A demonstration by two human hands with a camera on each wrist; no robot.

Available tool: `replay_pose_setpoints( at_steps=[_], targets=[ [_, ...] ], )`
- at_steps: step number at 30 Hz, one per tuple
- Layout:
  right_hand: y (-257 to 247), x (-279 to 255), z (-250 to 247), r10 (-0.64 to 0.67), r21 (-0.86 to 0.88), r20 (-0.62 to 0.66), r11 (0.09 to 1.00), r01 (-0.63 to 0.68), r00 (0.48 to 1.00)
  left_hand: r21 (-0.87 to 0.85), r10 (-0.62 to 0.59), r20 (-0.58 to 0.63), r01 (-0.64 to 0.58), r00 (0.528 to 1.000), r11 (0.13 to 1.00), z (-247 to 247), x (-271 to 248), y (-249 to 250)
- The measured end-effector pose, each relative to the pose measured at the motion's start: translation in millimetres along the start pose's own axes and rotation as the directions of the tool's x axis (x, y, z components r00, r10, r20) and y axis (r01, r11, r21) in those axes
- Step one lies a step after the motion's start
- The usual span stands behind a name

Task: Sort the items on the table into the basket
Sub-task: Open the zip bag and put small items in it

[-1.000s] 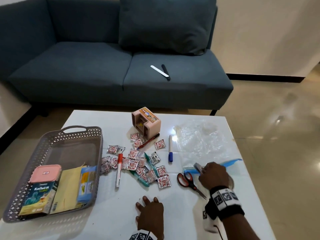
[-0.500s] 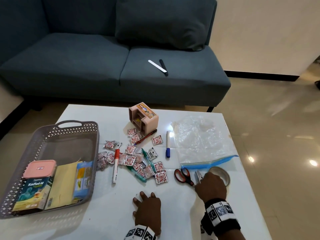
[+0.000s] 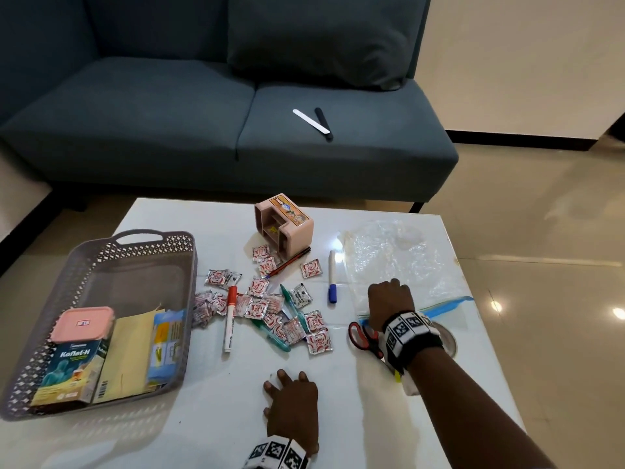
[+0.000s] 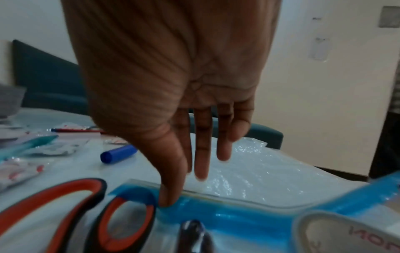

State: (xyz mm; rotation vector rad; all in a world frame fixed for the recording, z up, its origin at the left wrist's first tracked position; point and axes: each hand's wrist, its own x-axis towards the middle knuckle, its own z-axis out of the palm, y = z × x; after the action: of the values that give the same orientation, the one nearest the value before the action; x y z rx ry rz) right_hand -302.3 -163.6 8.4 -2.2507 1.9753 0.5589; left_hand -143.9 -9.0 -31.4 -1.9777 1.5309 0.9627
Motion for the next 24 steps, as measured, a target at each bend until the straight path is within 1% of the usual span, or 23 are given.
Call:
replay_pose_setpoints(
  at_steps=[2,5,9,12,15,16,17,18,19,20,22,24],
  targets=[
    [-1,8,2,0.004,0.001,0.041,1.0,-0.004,0.999,-0.007,-0.009,-0.013,0.009,1.0,1.0,2,2,-1],
    [-1,14,7,0.023,0.07,0.074,0.997,-0.028,0.997,-0.006,-0.017,-0.007,0.017,1.0,1.0,2,5,-1],
    [-1,15,9,0.008,0.045,0.072,0.999,-0.011,0.997,0.022,-0.001,0.022,0.0,1.0,1.0,-1,3,-2],
    [2,13,8,-0.014,0.061,0.071,0.998,0.01,0.997,0.037,0.018,0.036,-0.019,0.999,0.999,-2,4,-5],
    [7,9,5,-0.022,0.091,0.06,0.996,0.016,0.998,0.069,0.029,0.024,-0.03,0.999,0.997,-2,6,-6],
    [9,7,2,-0.02,0.106,0.039,0.994,0.016,0.999,0.093,0.042,0.009,-0.042,0.999,0.995,-2,6,-7],
    [11,5,-3,-0.017,0.116,-0.003,0.993,0.018,1.0,0.126,0.064,-0.005,-0.063,0.998,0.99,-3,4,-9],
    [13,2,-10,-0.012,0.12,-0.07,0.993,0.021,0.997,0.161,0.09,-0.018,-0.086,0.996,0.983,-4,1,-11],
    [16,-1,-19,0.001,0.135,-0.159,0.991,0.021,0.987,0.194,0.117,-0.028,-0.109,0.993,0.975,-4,-4,-14],
    [19,-4,-30,0.019,0.164,-0.26,0.986,0.025,0.965,0.225,0.144,-0.042,-0.132,0.989,0.965,-4,-7,-16],
    [26,-15,-60,0.052,0.214,-0.452,0.975,0.052,0.89,0.234,0.208,-0.09,-0.182,0.974,0.955,-11,-15,-21],
    [28,-34,-96,0.051,0.233,-0.608,0.966,0.116,0.793,0.143,0.262,-0.13,-0.244,0.956,0.959,-28,-29,-32]
  ],
)
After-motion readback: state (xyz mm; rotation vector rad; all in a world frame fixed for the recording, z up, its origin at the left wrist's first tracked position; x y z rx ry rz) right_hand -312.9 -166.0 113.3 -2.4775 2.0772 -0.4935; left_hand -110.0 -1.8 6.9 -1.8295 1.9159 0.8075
